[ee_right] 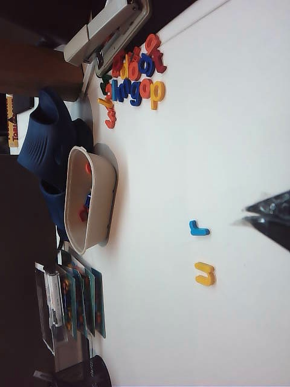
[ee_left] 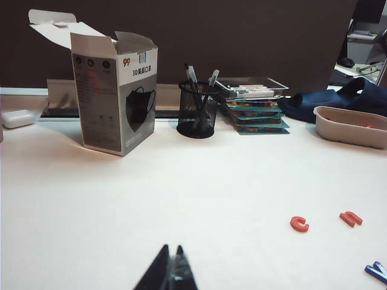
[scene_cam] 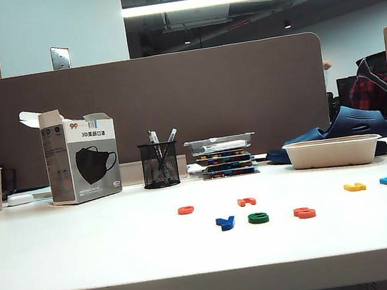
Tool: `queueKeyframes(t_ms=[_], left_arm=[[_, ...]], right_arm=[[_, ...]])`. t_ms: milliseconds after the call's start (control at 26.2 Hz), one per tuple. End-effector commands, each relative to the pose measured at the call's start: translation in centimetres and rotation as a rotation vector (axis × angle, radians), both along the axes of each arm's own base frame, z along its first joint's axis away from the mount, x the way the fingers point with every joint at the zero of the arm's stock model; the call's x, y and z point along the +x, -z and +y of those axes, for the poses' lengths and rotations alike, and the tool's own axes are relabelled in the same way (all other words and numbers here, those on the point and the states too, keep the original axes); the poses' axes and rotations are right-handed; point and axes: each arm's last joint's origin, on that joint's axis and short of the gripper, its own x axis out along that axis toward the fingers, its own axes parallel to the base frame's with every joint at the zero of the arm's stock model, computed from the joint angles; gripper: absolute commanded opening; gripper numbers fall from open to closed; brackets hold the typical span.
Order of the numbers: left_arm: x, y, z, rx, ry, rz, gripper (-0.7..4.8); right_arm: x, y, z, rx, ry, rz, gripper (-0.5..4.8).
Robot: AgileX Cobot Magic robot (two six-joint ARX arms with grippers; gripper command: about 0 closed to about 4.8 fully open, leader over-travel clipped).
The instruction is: Select the appropriate letters from the row of letter magnets placed on the table to arrange into the word "yes".
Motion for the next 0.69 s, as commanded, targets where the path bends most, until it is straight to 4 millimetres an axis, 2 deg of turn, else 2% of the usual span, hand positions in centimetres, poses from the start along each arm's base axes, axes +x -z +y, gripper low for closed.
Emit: queueKeyframes(t_ms=[38,153,688], left_arm=[[0.2,0.1,-0.1,-0.01,0.003,-0.056,-0.05],[0.4,0.8,-0.1,-0.013,-0.001,-0.065,-0.05],[0.4,1.3,-0.1,0.001,-0.003,-0.012,-0.05]], right_arm=[[0.0,0.0,0.0,-0.004,0.0,-0.017,-0.01],[0.0,0.0,0.0,-0.003,0.0,-0.017,-0.01],[0.0,0.0,0.0,-0.003,-0.001,-0.018,-0.01]])
